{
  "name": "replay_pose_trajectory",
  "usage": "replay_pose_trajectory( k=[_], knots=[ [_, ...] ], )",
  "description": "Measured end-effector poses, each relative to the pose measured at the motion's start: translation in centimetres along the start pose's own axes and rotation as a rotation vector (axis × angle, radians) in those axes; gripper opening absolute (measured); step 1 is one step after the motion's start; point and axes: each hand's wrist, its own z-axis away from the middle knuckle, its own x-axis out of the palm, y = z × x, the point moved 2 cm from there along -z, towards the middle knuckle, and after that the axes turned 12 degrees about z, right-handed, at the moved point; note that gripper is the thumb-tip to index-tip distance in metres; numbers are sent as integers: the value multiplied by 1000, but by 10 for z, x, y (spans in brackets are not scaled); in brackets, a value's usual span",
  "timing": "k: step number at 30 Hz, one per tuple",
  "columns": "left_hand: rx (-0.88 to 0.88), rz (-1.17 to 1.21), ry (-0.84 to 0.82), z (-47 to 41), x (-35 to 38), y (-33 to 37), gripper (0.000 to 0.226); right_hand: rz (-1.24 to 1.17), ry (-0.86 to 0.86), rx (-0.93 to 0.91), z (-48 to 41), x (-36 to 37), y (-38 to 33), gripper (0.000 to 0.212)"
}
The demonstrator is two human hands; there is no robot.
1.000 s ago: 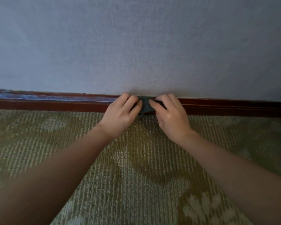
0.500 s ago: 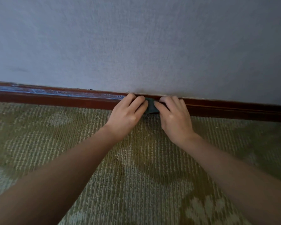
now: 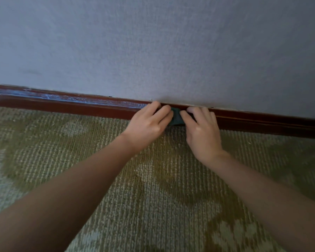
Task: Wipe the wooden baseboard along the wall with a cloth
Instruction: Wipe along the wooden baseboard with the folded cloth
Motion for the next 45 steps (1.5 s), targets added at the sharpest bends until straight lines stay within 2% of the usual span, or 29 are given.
replay_pose_trajectory(
  k=[5,9,15,23,27,31,34,38,45],
  knots=[
    [-36,15,75,9,0,-4,30,37,-53,-65,-6,3,-5,42],
    [-5,19,91,-8,13,12,15,78,-44,-82,4,-2,19,39],
    [73,-6,65,-5,8,1,17,8,6,79,6,2,4,38],
    [-19,-2,92,4,5,-1,15,54,-40,-81,-3,0,1,40],
    [52,-1,79,-11,11,8,13,96,-34,-51,5,-5,21,38],
    [83,-16,33,-2,3,-4,14,43,-1,-15,0,-2,5,36],
    [54,-31,16,12,-4,-15,17,13,-14,-81,-11,1,-11,36],
    [-11,-11,24,13,-5,-10,20,-18,-65,-59,-8,-3,-6,38],
    [59,-3,15,7,-12,-15,21,-44,-15,-59,-10,-5,-2,33]
  ],
)
